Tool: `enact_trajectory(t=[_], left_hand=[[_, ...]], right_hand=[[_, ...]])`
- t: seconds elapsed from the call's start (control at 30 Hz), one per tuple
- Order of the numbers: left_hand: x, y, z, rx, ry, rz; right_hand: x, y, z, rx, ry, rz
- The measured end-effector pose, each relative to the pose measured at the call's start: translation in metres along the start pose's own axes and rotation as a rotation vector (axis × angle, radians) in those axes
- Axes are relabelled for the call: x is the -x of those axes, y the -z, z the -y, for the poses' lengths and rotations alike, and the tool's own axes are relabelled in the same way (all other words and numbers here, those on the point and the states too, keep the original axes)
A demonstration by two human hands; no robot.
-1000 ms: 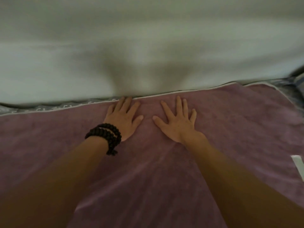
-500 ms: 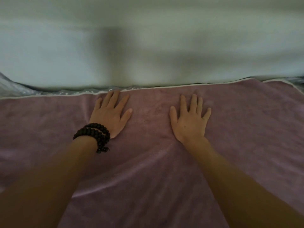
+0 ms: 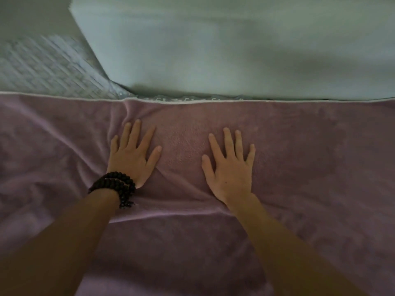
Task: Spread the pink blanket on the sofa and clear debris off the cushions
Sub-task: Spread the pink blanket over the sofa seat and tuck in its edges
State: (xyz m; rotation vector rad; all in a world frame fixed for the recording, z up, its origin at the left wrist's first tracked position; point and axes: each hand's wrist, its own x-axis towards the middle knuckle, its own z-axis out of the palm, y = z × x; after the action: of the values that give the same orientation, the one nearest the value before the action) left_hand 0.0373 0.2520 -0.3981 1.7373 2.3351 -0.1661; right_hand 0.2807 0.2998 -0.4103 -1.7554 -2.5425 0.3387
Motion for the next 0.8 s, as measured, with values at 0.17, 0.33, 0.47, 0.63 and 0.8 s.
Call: enact_trajectory(t=[0.17,0.33,0.47,0.63,0.8], left_hand=[[-0.006,-0.002,-0.006,0.024,0.028,0.023],[-0.011,-0.004,-0.003,0.058,0.026,0.077],[-0.012,-0.001,-0.001,0.068,0.016,0.162],[-0.013,0.011,0.002,0.111,-0.014,0.255],[-0.041,0.054,0.052,0.388,-0.11,-0.088]], right_hand=[[-0.003,-0.001,0.002,0.005,-0.033,-0.001],[-0.004,-0.003,0.002,0.027,-0.04,-0.025],[-0.002,-0.004,0.003,0.04,-0.055,0.018],[-0.004,0.009,0.013,0.055,-0.093,0.076],[-0.039,0.021,0.077,-0.017,-0.404,0.183]])
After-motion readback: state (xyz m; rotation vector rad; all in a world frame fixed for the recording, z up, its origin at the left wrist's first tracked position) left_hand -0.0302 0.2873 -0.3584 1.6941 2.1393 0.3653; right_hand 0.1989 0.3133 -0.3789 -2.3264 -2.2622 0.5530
